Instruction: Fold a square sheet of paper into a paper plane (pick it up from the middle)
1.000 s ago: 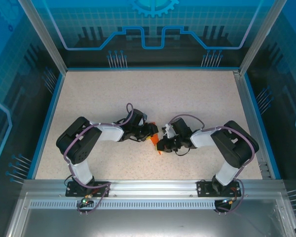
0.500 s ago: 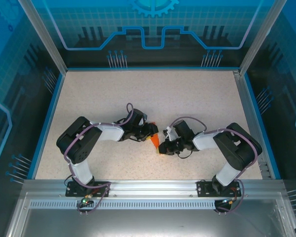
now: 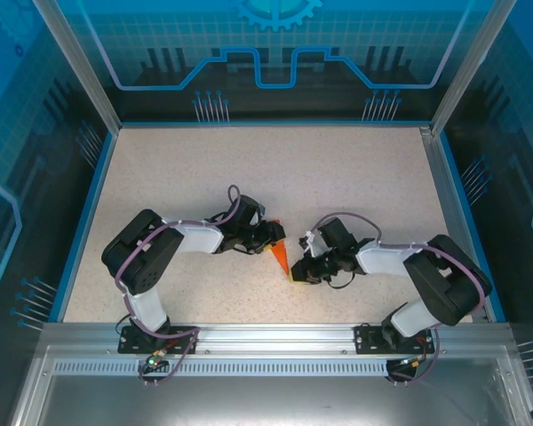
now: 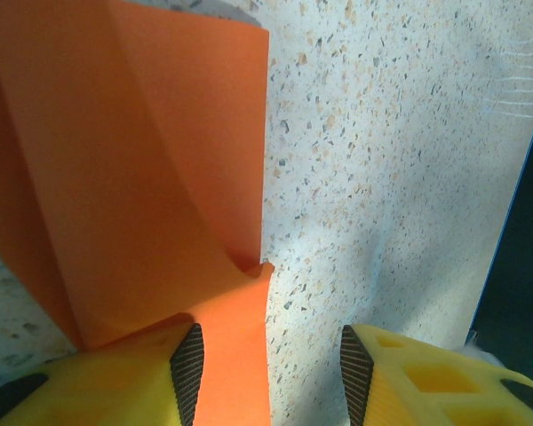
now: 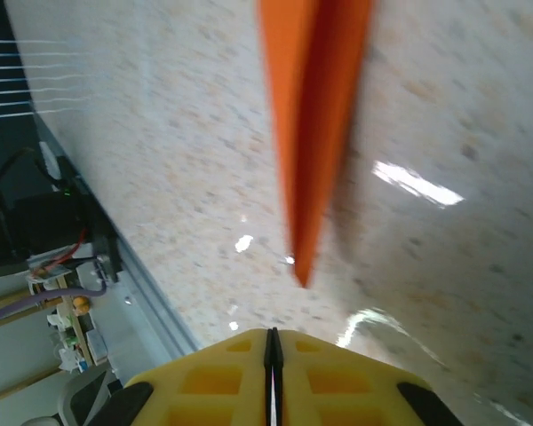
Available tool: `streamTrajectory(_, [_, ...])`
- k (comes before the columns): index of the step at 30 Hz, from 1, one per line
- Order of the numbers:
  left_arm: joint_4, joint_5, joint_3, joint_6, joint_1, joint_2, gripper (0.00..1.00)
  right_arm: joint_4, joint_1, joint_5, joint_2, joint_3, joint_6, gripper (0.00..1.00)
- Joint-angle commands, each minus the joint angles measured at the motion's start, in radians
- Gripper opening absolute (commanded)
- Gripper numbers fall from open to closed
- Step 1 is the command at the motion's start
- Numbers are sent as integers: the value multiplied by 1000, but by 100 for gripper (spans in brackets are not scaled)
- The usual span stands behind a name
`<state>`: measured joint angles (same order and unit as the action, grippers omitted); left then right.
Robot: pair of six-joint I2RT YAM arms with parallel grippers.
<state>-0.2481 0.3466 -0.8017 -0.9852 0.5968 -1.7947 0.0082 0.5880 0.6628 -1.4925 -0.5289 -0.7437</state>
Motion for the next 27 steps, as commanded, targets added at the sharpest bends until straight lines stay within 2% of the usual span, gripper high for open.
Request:
streamTrajectory(1, [54,-7,-2,23,-2,-34,48,-54,-13,5,28,-66,1,12])
streamTrajectory(4, [51,-6,-1,21,-2,-32,48,-25,-14,-38,-3,-98,-25,15])
streamTrajectory(8, [49,2,-7,21,0,-37,48,65,-15,-87,-84,-150,-100,13])
streamTrajectory(14, [47,4,-8,20,-1,-35,48,146,-22,-82,-210,-216,-145,12])
streamTrajectory(20, [43,5,-10,17,0,-29,49,158,-34,-113,-306,-181,-145,11])
streamTrajectory(27, [47,21,-26,51,-2,2,52,107,-43,-132,-367,-105,-100,5])
